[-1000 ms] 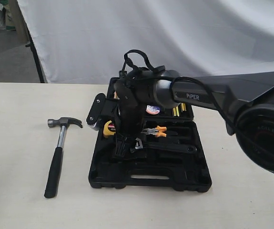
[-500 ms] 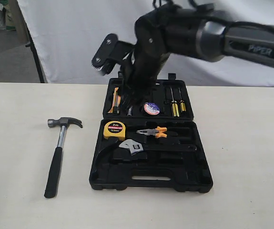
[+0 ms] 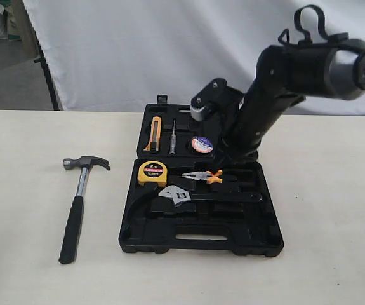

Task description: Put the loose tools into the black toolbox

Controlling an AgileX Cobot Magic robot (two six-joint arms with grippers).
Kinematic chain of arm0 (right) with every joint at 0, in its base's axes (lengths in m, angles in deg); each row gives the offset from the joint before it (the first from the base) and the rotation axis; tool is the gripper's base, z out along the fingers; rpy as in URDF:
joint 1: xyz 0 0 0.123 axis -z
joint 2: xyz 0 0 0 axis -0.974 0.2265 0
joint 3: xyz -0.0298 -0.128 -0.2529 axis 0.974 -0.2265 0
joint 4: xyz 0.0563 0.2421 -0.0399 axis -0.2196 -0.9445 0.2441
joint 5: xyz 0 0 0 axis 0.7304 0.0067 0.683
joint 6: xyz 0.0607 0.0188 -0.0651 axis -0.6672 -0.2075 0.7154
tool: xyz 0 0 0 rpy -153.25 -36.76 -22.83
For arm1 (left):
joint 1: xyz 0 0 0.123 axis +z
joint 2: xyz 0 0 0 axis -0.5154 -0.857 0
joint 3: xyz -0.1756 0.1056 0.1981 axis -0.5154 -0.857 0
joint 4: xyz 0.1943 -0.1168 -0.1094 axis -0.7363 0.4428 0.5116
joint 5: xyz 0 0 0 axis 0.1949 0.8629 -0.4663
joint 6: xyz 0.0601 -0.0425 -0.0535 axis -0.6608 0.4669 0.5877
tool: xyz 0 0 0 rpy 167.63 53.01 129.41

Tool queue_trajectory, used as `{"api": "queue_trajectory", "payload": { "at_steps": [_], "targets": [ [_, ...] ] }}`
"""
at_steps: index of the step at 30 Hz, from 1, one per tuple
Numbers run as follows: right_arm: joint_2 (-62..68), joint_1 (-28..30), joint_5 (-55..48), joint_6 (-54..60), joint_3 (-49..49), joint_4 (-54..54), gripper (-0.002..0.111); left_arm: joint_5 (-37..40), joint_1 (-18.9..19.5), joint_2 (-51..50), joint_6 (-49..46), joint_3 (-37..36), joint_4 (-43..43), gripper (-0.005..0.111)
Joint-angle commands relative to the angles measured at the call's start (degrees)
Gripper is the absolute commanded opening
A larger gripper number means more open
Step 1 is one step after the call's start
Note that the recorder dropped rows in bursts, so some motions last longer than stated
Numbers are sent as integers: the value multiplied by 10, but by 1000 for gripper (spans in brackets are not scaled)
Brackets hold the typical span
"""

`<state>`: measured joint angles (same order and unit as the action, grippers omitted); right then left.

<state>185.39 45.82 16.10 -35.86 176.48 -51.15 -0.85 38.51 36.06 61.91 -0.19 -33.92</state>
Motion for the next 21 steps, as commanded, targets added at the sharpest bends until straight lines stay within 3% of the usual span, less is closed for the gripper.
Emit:
{"api": "queue_trajectory", "payload": {
  "at_steps": [1, 7, 21],
  "targets": [
    [0, 1, 41, 25, -59, -11, 0, -4, 15, 2, 3, 2, -3, 1],
    [0, 1, 112, 44, -112, -11, 0, -4, 15, 2, 3, 2, -3, 1],
    [-21, -10, 47, 94, -111, -11, 0, -4, 15, 2, 3, 2, -3, 1]
  ]
}}
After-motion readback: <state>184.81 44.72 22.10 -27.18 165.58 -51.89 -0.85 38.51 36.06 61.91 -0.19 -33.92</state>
